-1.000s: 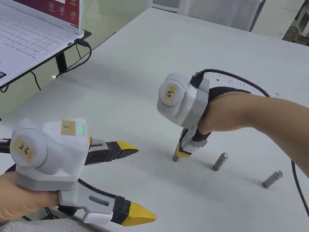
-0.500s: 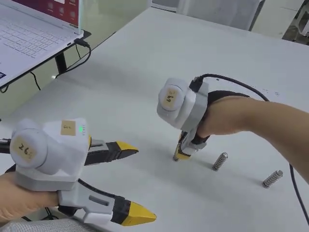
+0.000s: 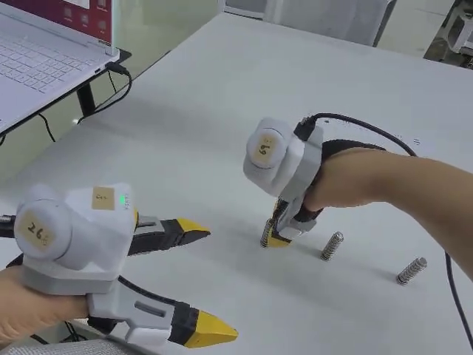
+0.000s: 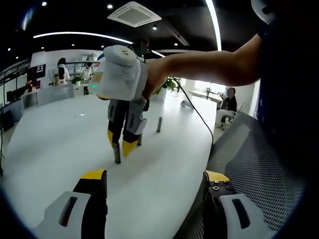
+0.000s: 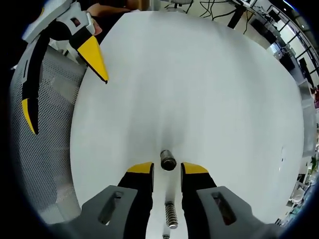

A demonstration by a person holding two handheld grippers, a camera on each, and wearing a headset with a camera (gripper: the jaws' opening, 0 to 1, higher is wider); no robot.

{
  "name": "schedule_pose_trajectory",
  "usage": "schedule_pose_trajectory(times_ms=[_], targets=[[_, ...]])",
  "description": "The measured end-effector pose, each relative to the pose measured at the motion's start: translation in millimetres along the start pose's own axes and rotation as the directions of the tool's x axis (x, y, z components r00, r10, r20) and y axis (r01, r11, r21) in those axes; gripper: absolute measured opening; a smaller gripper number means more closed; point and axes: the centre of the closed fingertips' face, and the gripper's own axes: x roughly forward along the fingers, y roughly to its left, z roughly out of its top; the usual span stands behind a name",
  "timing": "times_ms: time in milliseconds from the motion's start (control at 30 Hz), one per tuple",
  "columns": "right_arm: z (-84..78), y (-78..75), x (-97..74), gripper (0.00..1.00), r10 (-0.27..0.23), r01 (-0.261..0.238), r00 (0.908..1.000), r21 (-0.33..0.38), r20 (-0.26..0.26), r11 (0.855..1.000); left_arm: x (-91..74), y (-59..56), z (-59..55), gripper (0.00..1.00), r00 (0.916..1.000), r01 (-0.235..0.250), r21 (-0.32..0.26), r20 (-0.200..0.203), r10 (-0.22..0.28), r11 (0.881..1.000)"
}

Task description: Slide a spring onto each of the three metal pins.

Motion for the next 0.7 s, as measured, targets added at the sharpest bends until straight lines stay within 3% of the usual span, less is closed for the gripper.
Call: schedule_pose_trajectory(times_ms=[333, 700], targets=[[-10.1, 6.4, -11.6, 0.20, 0.003, -0.008, 0.9978, 0.078, 0.066, 0.997, 3.5, 2.8, 1.5, 0.75, 0.9998, 0.014, 0.010, -0.011, -0.013, 1.000], [-20.9, 31.1, -22.5, 0.20, 0.010, -0.037, 0.9874, 0.167, 0.158, 0.985, 10.0, 2.3, 2.0, 0.75, 0.9992, 0.034, 0.017, -0.022, -0.034, 0.999]])
